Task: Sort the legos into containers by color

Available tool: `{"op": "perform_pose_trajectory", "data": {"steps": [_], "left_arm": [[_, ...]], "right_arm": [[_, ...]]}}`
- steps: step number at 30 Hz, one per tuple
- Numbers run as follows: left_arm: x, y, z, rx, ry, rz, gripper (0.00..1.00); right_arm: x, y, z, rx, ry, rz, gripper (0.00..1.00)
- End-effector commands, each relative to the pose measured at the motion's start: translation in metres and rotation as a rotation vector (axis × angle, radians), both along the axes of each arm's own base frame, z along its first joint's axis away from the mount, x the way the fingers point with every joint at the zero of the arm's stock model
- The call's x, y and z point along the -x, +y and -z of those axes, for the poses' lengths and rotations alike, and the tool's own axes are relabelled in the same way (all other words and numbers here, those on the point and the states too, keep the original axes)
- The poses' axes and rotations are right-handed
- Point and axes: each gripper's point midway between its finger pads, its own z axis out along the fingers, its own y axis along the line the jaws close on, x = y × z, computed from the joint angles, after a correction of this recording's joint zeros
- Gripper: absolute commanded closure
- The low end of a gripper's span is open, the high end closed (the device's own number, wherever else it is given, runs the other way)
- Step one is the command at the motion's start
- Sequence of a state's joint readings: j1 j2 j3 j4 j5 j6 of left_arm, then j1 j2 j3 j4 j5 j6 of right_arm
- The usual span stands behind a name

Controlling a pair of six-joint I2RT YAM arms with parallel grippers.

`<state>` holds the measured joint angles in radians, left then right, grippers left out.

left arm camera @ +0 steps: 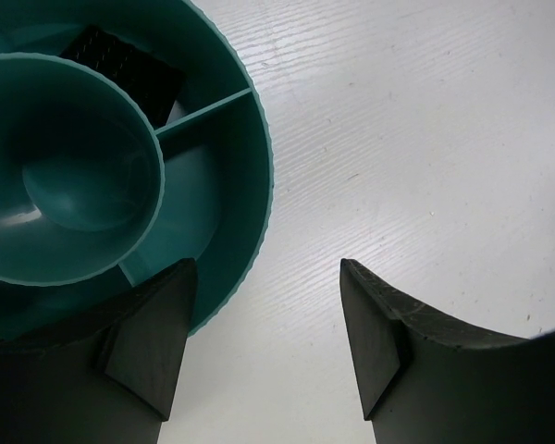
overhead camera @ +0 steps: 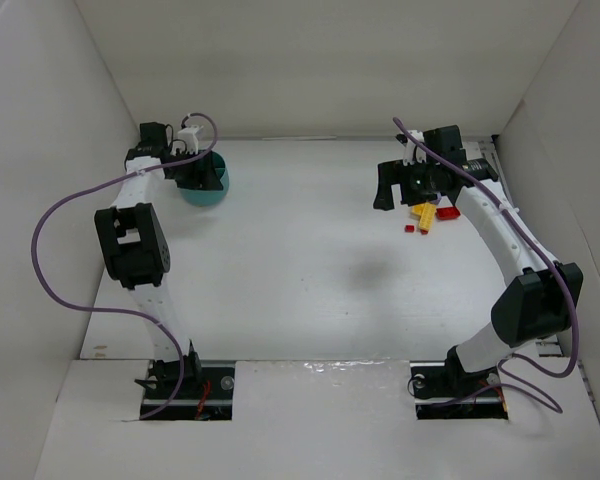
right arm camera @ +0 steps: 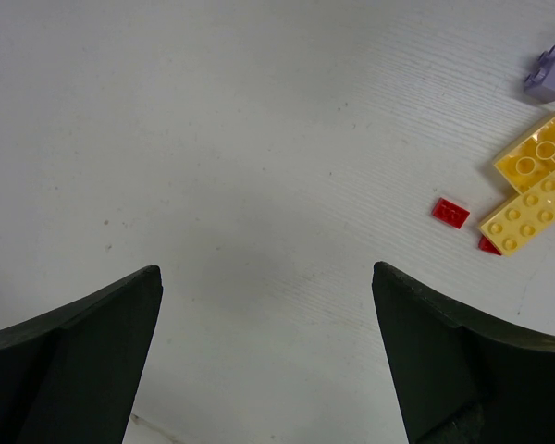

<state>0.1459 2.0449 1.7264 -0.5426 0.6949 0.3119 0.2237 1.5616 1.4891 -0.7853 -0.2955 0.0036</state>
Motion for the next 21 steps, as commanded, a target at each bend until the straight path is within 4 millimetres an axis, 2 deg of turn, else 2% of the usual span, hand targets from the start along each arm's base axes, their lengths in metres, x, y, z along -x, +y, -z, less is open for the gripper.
{"op": "perform_pose_trajectory", "data": {"steps": [1, 4, 9, 14, 19, 21], "left_arm": [[0.002, 0.0, -0.04, -0.007, -0.089, 0.001, 0.41], [0.002, 0.002, -0.043, -0.023, -0.102, 0.0, 0.41], [0.006, 0.007, -0.033, -0.054, -0.075, -0.015, 0.41], [0.006, 0.01, -0.037, -0.072, -0.09, -0.026, 0.41], [0.008, 0.01, -0.034, -0.071, -0.081, -0.026, 0.41], [0.01, 0.016, -0.03, -0.078, -0.071, -0.04, 0.41]], "right_arm": [[0.002, 0.003, -0.019, -0.008, -0.055, -0.016, 0.0], [0.002, 0.003, -0.019, -0.008, -0.055, -0.016, 0.0], [0.005, 0.002, -0.019, -0.003, -0.059, -0.023, 0.0], [0.005, 0.002, -0.019, -0.003, -0.059, -0.023, 0.0], [0.005, 0.002, -0.019, -0.003, -0.059, -0.023, 0.0], [0.005, 0.002, -0.019, -0.003, -0.059, -0.023, 0.0]]}}
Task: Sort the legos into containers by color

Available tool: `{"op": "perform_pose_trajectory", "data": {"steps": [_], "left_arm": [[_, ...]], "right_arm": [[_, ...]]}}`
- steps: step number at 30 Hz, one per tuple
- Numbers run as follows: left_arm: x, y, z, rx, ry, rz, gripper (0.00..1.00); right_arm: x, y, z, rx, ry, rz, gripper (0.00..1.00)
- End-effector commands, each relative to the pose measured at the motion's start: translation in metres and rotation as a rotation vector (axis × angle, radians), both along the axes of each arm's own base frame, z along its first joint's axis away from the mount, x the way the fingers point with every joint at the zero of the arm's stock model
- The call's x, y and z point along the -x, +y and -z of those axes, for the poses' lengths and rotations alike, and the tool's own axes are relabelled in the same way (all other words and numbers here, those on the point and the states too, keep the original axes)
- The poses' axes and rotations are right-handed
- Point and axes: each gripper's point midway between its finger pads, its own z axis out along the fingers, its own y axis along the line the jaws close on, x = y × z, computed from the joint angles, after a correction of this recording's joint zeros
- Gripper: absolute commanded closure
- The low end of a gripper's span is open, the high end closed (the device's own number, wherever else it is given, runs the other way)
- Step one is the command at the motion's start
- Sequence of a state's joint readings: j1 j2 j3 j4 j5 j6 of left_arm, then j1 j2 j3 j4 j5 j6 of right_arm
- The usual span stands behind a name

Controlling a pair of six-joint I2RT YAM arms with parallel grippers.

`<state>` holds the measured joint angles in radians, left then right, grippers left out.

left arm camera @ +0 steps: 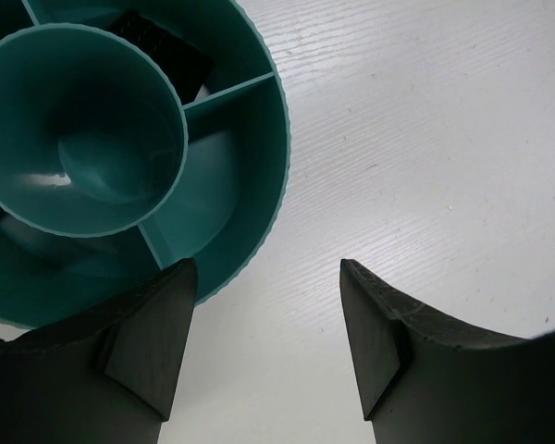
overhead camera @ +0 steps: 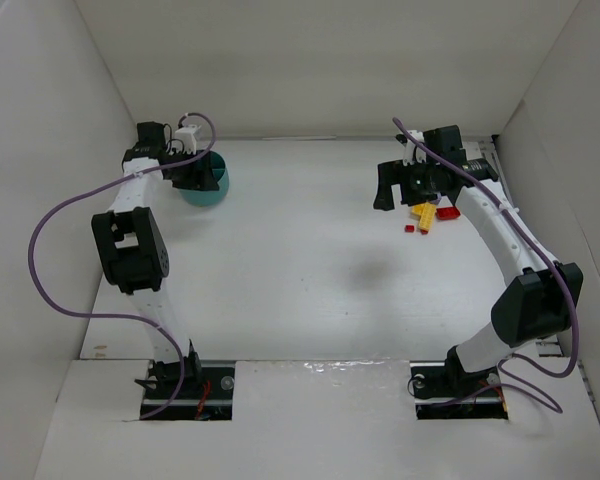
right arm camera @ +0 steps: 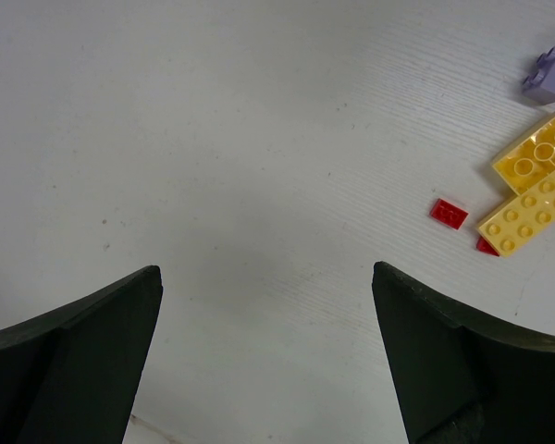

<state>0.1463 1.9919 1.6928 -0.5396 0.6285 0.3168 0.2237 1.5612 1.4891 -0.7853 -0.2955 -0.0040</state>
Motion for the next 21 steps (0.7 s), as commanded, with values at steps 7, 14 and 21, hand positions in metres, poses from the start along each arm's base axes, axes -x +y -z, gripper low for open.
{"op": "perform_pose_trajectory", "data": {"steps": [7, 14, 21], "left_arm": [[0.006, 0.007, -0.022, -0.027, -0.052, -0.012, 0.41], [0.005, 0.002, -0.036, 0.002, -0.09, 0.004, 0.41], [0.001, -0.006, -0.071, 0.039, -0.164, 0.023, 0.41]], "right_arm": [[0.007, 0.001, -0.018, -0.007, -0.055, -0.017, 0.0], [0.008, 0.001, -0.015, -0.005, -0.046, -0.017, 0.0], [0.008, 0.001, -0.015, -0.005, -0.046, -0.017, 0.0]]}}
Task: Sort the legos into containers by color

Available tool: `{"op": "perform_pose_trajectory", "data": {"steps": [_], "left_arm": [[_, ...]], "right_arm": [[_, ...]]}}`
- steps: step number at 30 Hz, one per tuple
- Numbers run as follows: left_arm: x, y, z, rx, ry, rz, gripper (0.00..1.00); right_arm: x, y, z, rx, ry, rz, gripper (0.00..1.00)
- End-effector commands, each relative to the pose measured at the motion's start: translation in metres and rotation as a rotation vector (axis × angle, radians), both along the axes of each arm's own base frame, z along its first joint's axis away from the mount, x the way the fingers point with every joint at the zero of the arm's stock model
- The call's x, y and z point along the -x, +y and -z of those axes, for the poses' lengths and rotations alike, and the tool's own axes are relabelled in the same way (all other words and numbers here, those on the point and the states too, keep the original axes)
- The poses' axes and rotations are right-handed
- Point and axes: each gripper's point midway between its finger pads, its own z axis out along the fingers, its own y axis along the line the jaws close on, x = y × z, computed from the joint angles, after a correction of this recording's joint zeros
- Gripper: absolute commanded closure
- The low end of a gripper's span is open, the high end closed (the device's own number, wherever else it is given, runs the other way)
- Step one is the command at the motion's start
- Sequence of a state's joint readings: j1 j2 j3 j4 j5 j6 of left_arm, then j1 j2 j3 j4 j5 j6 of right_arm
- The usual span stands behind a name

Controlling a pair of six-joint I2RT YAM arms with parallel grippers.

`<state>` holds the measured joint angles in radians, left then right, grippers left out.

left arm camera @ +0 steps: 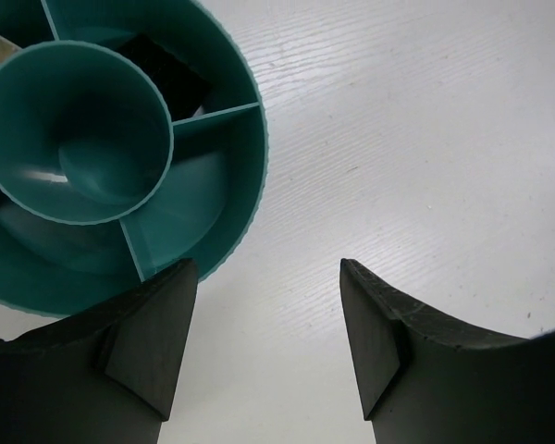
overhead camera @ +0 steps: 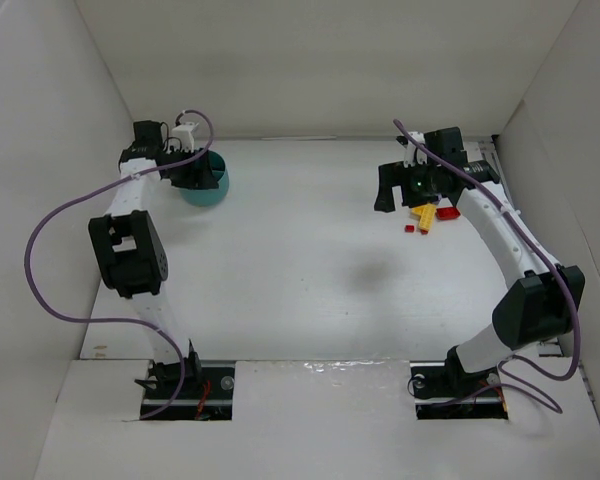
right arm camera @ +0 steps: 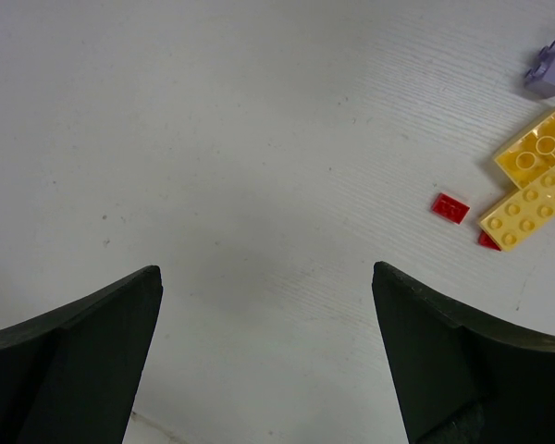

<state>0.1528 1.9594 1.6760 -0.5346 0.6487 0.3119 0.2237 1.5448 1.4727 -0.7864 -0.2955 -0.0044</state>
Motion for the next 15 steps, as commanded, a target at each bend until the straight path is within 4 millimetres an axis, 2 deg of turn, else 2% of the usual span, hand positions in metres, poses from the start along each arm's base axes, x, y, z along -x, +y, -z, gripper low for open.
{"op": "perform_pose_trajectory", "data": {"steps": [1, 6, 7, 10, 11, 12, 13, 14, 15], "left_arm": [[-0.001, -0.005, -0.075, 0.019, -0.17, 0.021, 0.41], [0.003, -0.003, -0.135, 0.024, -0.3, -0.014, 0.38], [0.008, -0.003, -0.158, 0.013, -0.355, -0.027, 0.38], [0.009, 0.012, -0.181, -0.054, -0.444, -0.119, 0.27], [0.015, 0.013, -0.201, -0.08, -0.498, -0.14, 0.21], [0.015, 0.015, -0.202, -0.103, -0.514, -0.162, 0.0], [0.015, 0.027, -0.205, -0.147, -0.532, -0.221, 0.0], [0.021, 0.031, -0.217, -0.157, -0.565, -0.258, 0.0], [0.018, 0.036, -0.215, -0.159, -0.588, -0.296, 0.0]], "right_arm": [[0.004, 0.002, -0.015, -0.005, -0.047, -0.017, 0.0], [0.004, 0.004, -0.021, -0.014, -0.076, -0.031, 0.0], [0.006, 0.003, -0.017, -0.011, -0.065, -0.031, 0.0], [0.003, 0.004, -0.034, -0.04, -0.16, -0.023, 0.0], [0.007, 0.0, -0.036, -0.041, -0.192, -0.002, 0.0], [-0.003, 0.0, -0.049, -0.053, -0.286, 0.009, 0.0], [-0.005, -0.002, -0.057, -0.055, -0.343, 0.023, 0.0], [-0.002, -0.006, -0.049, -0.05, -0.364, 0.036, 0.0], [-0.001, -0.01, -0.066, -0.073, -0.444, 0.043, 0.0]]}}
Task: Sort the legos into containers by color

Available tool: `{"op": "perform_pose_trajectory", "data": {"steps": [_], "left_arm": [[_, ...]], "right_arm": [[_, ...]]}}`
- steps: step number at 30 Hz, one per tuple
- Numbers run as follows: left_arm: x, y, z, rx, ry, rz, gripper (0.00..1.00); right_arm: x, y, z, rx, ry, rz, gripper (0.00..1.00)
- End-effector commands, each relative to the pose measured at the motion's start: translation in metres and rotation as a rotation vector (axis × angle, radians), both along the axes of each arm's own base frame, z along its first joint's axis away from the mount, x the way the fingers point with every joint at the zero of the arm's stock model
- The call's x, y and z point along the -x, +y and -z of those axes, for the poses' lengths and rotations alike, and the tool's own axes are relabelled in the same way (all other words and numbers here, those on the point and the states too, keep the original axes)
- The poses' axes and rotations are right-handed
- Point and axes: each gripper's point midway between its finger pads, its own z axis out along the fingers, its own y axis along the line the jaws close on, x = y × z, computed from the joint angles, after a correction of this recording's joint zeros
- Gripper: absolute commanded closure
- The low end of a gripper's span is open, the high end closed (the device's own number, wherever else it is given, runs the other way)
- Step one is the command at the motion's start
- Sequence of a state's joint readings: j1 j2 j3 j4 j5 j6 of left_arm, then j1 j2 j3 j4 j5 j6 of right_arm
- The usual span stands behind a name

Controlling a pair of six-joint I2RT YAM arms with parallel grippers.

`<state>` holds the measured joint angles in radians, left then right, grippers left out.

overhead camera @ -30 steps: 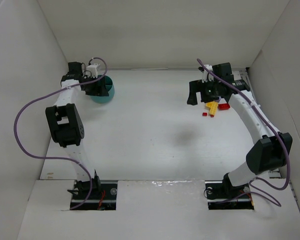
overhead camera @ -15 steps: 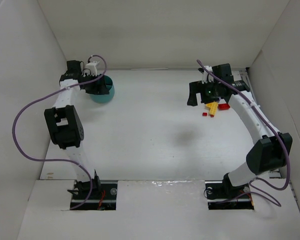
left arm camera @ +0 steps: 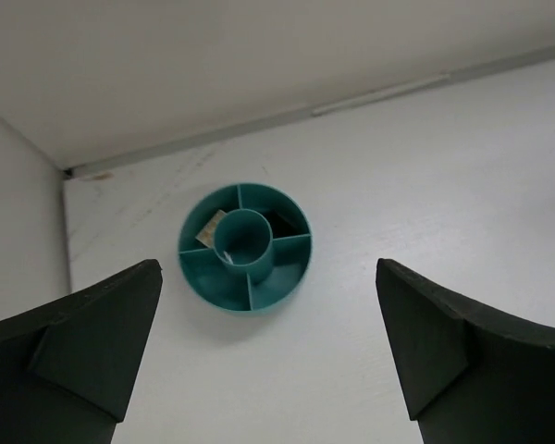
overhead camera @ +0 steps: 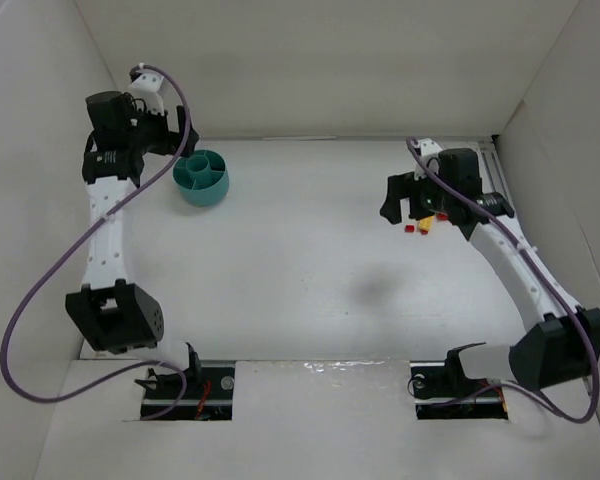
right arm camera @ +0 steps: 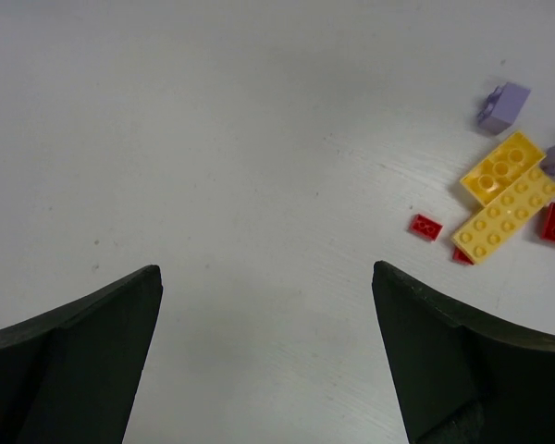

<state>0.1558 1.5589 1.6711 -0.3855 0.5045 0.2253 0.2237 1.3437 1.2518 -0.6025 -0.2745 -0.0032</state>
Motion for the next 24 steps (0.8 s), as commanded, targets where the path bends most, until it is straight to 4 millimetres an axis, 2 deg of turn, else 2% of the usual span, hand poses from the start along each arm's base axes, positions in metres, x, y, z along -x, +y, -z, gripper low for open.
{"op": "perform_pose_trajectory", "data": {"steps": [1, 3, 6, 7, 9, 10, 11, 12, 14, 16, 19, 21, 23, 24], "left_arm": [[-0.002, 0.029, -0.023, -0.025, -0.123, -0.206, 0.0], [0.002, 0.03, -0.03, -0.027, -0.168, -0.222, 0.0], [-0.001, 0.021, -0.015, -0.025, -0.184, -0.158, 0.0], [-0.004, 0.015, -0.001, -0.015, -0.196, -0.122, 0.0], [-0.004, 0.009, 0.008, -0.007, -0.216, -0.089, 0.0], [-0.004, 0.012, 0.014, -0.005, -0.218, -0.085, 0.0], [-0.003, 0.012, 0.019, -0.018, -0.226, -0.081, 0.0], [-0.003, 0.014, 0.019, -0.032, -0.229, -0.087, 0.0], [-0.003, 0.021, 0.04, -0.054, -0.187, -0.097, 0.0], [-0.004, 0.036, 0.053, -0.072, -0.203, -0.138, 0.0], [-0.006, 0.044, 0.061, -0.069, -0.237, -0.175, 0.0], [-0.011, 0.039, 0.072, -0.054, -0.213, -0.177, 0.0], [-0.016, 0.044, 0.08, -0.064, -0.181, -0.214, 0.0], [-0.02, 0.044, 0.087, -0.079, -0.165, -0.2, 0.0]], "right_arm": [[-0.025, 0.0, -0.074, -0.086, -0.379, 0.035, 0.0], [-0.032, -0.011, -0.073, -0.104, -0.406, 0.135, 0.0], [-0.036, -0.004, -0.08, -0.138, -0.395, 0.114, 0.0], [-0.045, -0.008, -0.064, -0.135, -0.324, 0.157, 0.0], [-0.052, -0.01, -0.051, -0.134, -0.247, 0.16, 0.01], [-0.06, -0.013, -0.039, -0.112, -0.208, 0.144, 0.01], [-0.058, -0.018, -0.024, -0.107, -0.149, 0.148, 0.0], [-0.063, -0.03, -0.02, -0.1, -0.136, 0.168, 0.0], [-0.062, -0.037, -0.007, -0.087, -0.108, 0.13, 0.0], [-0.062, -0.042, -0.002, -0.079, -0.154, 0.078, 0.0], [-0.054, -0.047, 0.014, -0.006, -0.185, -0.005, 0.0], [-0.053, -0.049, 0.02, 0.029, -0.192, -0.031, 0.0], [-0.054, -0.046, 0.025, 0.025, -0.157, -0.054, 0.0], [-0.064, -0.047, 0.023, 0.018, -0.144, -0.065, 0.0]]}}
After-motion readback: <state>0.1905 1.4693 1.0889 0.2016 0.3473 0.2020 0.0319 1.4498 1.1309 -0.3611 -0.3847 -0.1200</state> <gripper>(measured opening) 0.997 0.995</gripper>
